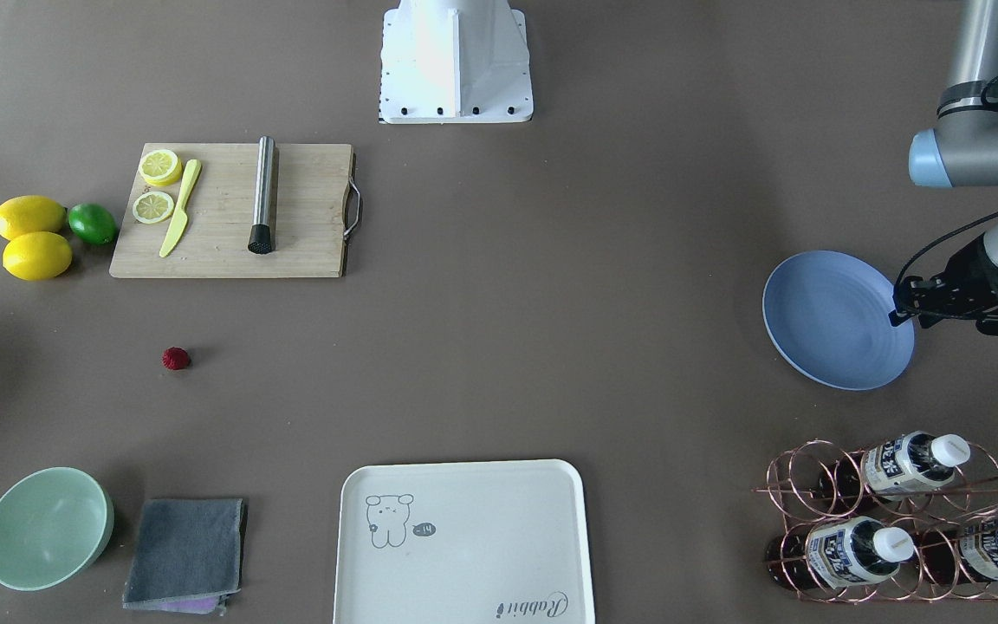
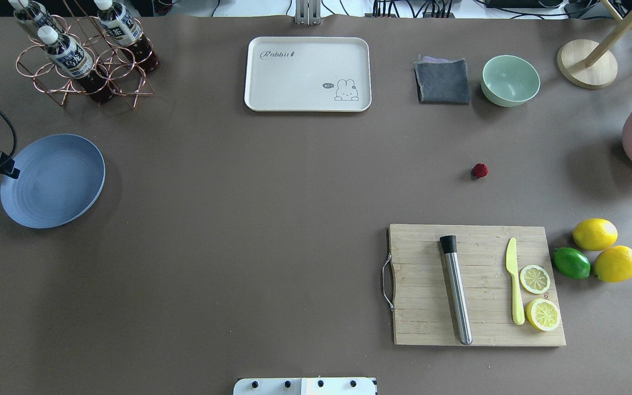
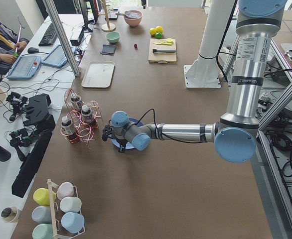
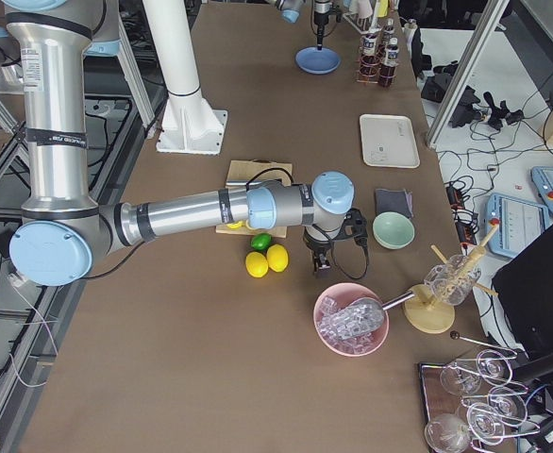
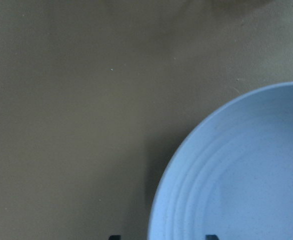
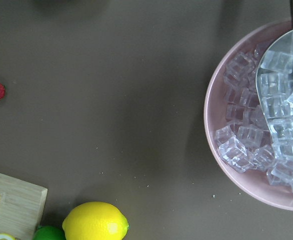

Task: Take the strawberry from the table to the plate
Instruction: 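Grasp the blue plate rim with the left gripper while the right gripper approaches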

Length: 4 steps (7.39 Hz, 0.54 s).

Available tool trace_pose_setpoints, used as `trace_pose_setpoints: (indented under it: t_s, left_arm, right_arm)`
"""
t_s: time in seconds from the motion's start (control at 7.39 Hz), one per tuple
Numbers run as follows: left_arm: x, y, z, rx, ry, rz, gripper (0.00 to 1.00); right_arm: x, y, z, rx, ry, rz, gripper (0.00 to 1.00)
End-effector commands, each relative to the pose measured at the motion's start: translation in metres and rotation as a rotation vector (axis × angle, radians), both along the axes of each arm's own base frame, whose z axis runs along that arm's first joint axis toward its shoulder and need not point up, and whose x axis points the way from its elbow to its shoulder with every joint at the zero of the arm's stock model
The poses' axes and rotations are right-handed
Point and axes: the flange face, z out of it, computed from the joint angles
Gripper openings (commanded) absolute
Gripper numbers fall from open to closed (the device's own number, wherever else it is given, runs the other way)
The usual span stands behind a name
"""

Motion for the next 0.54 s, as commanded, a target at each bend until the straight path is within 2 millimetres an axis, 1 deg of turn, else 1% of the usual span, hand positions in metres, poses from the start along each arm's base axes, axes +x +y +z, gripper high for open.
trace_pose_setpoints:
  t_s: [0.0,0.14,0.27,0.41]
  left_arm:
    - [0.000,0.000,0.004,-0.009,-0.004,-0.001,0.37]
    - [0.000,0.000,0.005,-0.012,-0.004,-0.002,0.36]
    - [0.001,0.001,0.005,-0.012,-0.004,-0.001,0.39]
    - [0.005,0.002,0.005,-0.012,-0.005,0.007,0.42]
  right_arm:
    - [-0.036,-0.015,-0.023,-0.024,-0.008,-0.009,1.00]
    - [-0.046,-0.021,-0.025,-0.021,-0.009,-0.025,1.00]
    - [-0.058,-0.029,-0.026,-0.021,-0.009,-0.044,1.00]
    - [-0.066,-0.032,-0.031,-0.014,-0.011,-0.057,1.00]
